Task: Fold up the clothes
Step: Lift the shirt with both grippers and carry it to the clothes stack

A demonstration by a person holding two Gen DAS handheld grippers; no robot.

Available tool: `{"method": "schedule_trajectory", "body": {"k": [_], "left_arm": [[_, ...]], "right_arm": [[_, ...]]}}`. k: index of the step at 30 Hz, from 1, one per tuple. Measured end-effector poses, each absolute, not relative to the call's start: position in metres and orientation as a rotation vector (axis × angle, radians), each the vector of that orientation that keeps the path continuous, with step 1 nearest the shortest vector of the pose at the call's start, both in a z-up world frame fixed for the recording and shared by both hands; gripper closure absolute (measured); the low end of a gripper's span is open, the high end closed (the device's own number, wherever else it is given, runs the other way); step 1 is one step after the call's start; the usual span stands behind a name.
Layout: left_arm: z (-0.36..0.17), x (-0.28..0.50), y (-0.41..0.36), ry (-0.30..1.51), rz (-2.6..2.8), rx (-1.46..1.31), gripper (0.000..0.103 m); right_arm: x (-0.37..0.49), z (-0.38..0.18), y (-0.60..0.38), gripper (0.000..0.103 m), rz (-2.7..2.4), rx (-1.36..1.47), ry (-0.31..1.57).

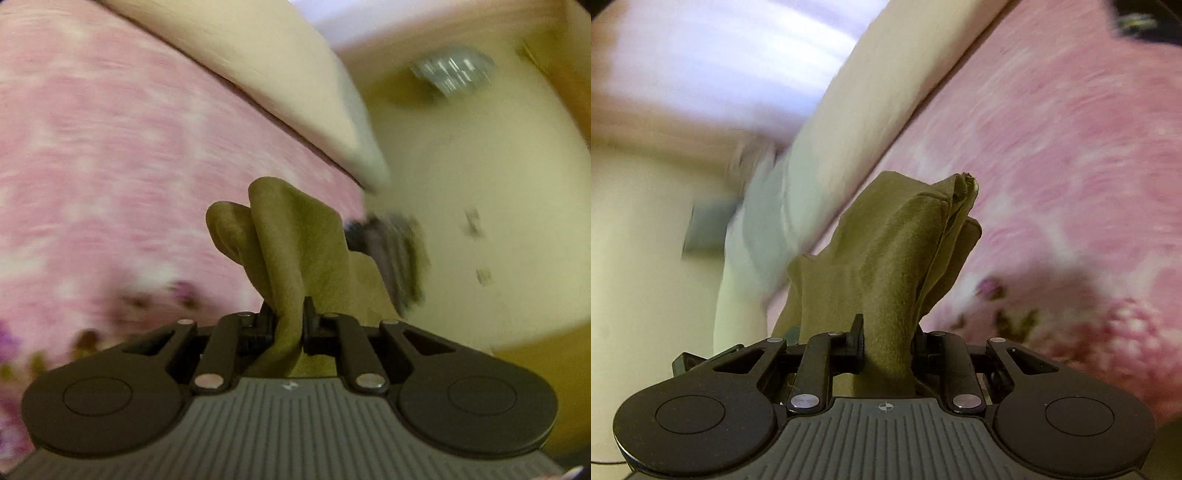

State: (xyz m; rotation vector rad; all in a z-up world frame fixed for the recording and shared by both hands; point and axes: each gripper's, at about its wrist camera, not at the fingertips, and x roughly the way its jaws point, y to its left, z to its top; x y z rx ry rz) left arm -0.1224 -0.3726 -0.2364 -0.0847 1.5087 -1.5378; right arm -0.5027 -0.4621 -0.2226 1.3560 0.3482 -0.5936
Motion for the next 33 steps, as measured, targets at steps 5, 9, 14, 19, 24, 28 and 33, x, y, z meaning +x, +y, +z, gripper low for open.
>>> {"method": "schedule_trajectory", "body": {"k": [5,9,14,19,24,28,33], "left_arm": [[-0.219,-0.202,-0.454,1.535,-1.703,0.013,0.093],[-0.204,-0.278,-0.527,1.532,-1.825,0.072,0.093],[-0.185,-0.373,-0.619,1.522,-1.978,0.149,0.093],[-0.167,-0.439,-0.715,1.464,-2.042,0.165,0.093],[-0.149,-0.500,-0.811,1.398,-2.091,0.171,0.093],[-0.137,-0.546,-0.885,1.349,-2.125,0.178,0.093],[-0.158,-0.559,-0.920,1.365,-2.101,0.235,0.093]], "right_arm": [[-0.585,-0.195,-0.449,0.083,-0.809,1.373,0.179],[-0.650,-0.178,-0.456,0.083,-0.934,1.375,0.041],[-0.735,-0.163,-0.521,0.083,-1.015,1.361,-0.073],[-0.810,-0.137,-0.615,0.083,-1.057,1.291,-0.142],[-0.865,-0.120,-0.710,0.083,-1.070,1.227,-0.180],[-0.891,-0.130,-0.775,0.083,-1.078,1.245,-0.218],[-0.907,-0.156,-0.818,0.083,-1.069,1.298,-0.208]]}}
